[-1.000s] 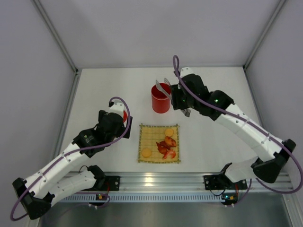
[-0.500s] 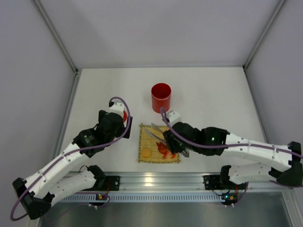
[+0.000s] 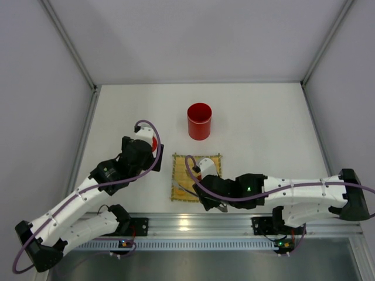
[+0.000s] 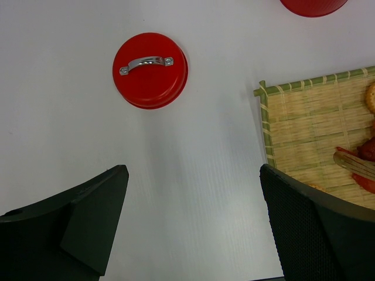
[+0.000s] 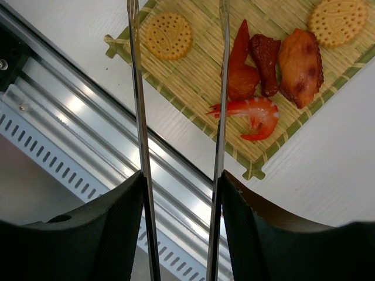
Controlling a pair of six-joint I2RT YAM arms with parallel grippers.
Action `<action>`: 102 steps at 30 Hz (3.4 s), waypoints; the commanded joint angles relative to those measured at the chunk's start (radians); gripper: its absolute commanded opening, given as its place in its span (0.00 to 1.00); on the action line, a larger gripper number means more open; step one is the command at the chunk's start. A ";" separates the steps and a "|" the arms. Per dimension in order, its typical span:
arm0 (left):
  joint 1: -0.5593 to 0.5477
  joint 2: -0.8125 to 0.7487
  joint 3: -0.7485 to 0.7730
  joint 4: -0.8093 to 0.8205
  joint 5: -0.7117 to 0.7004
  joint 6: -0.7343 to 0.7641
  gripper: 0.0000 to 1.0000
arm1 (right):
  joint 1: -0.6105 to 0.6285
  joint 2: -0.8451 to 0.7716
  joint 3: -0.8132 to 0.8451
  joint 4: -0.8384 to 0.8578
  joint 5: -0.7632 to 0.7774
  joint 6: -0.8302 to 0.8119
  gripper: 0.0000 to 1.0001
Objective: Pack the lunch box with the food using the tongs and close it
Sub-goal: Pick up the fake food from the plate, then place the fake food in the packing box.
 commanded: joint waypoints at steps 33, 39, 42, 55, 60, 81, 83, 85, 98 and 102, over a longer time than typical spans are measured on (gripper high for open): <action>0.000 -0.018 -0.008 0.022 -0.002 -0.006 0.99 | 0.097 0.062 -0.074 0.119 0.007 0.116 0.48; 0.000 -0.019 -0.008 0.022 -0.002 -0.006 0.99 | 0.100 0.081 -0.064 0.113 0.010 0.113 0.43; 0.000 -0.019 -0.008 0.022 -0.002 -0.006 0.99 | 0.100 0.073 -0.060 0.099 0.022 0.115 0.39; 0.000 -0.019 -0.008 0.022 -0.002 -0.006 0.99 | 0.088 -0.039 0.017 -0.040 0.148 0.118 0.34; 0.000 -0.018 -0.008 0.022 -0.002 -0.006 0.99 | 0.051 -0.072 0.067 -0.094 0.186 0.083 0.34; 0.000 -0.016 -0.007 0.019 0.001 -0.006 0.99 | -0.599 0.081 0.520 -0.050 0.001 -0.327 0.36; 0.000 -0.018 -0.008 0.021 0.001 -0.006 0.99 | -0.625 0.104 0.537 -0.039 -0.025 -0.338 0.36; 0.000 -0.016 -0.008 0.021 0.002 -0.004 0.99 | -0.651 0.136 0.543 -0.021 -0.042 -0.342 0.36; 0.000 -0.019 -0.008 0.021 0.001 -0.006 0.99 | -0.684 0.220 0.500 0.036 -0.105 -0.344 0.36; 0.000 -0.019 -0.008 0.022 0.002 -0.006 0.99 | -0.685 0.219 0.509 0.028 -0.101 -0.348 0.40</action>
